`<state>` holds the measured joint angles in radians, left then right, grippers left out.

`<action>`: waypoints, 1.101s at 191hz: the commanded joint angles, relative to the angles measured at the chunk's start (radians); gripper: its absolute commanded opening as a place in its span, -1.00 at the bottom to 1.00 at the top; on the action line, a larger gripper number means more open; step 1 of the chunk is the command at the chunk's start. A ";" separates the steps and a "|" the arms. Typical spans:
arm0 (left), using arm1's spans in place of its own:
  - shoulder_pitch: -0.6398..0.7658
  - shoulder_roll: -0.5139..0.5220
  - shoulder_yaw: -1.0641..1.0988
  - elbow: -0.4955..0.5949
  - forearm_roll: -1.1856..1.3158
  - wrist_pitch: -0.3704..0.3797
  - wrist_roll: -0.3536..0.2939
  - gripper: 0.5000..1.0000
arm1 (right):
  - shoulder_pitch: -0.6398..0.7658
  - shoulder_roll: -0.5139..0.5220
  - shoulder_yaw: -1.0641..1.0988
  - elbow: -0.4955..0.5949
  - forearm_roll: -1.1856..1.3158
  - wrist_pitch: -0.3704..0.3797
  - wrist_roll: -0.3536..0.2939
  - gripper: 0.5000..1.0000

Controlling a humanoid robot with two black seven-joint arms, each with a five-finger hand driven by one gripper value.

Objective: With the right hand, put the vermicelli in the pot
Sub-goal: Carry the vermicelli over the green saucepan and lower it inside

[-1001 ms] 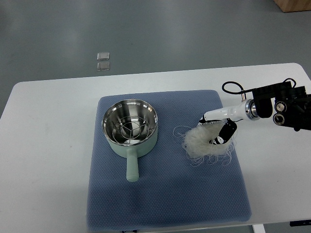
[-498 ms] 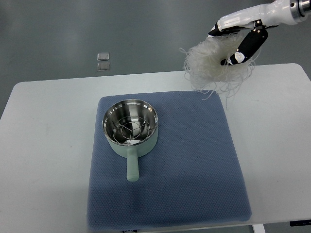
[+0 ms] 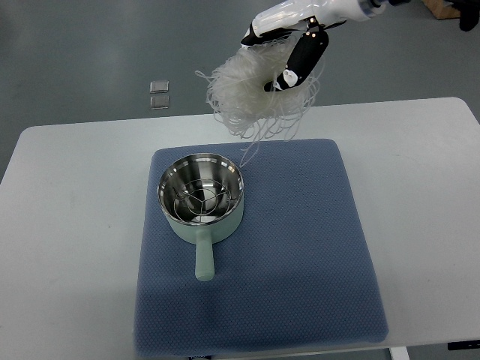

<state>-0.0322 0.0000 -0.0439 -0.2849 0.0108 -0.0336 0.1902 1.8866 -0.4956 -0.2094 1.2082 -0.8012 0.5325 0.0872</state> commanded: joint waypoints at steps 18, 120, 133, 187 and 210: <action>0.000 0.000 -0.001 0.000 0.000 0.000 0.000 1.00 | -0.001 0.178 0.001 -0.110 0.020 -0.003 0.000 -1.00; 0.000 0.000 0.001 0.001 -0.002 0.000 0.000 1.00 | -0.139 0.413 0.027 -0.280 0.014 -0.034 -0.001 -1.00; 0.002 0.000 0.001 0.001 -0.002 0.000 0.000 1.00 | -0.172 0.442 0.025 -0.295 0.013 -0.055 -0.001 -1.00; 0.000 0.000 -0.001 0.003 -0.003 0.000 0.000 1.00 | -0.305 0.496 0.018 -0.397 -0.049 -0.074 -0.003 -1.00; 0.000 0.000 -0.002 0.004 -0.003 0.000 0.000 1.00 | -0.366 0.496 0.016 -0.430 -0.098 -0.083 -0.014 -1.00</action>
<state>-0.0314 0.0000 -0.0445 -0.2822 0.0075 -0.0340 0.1902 1.5721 -0.0008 -0.1926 0.8060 -0.8607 0.4564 0.0812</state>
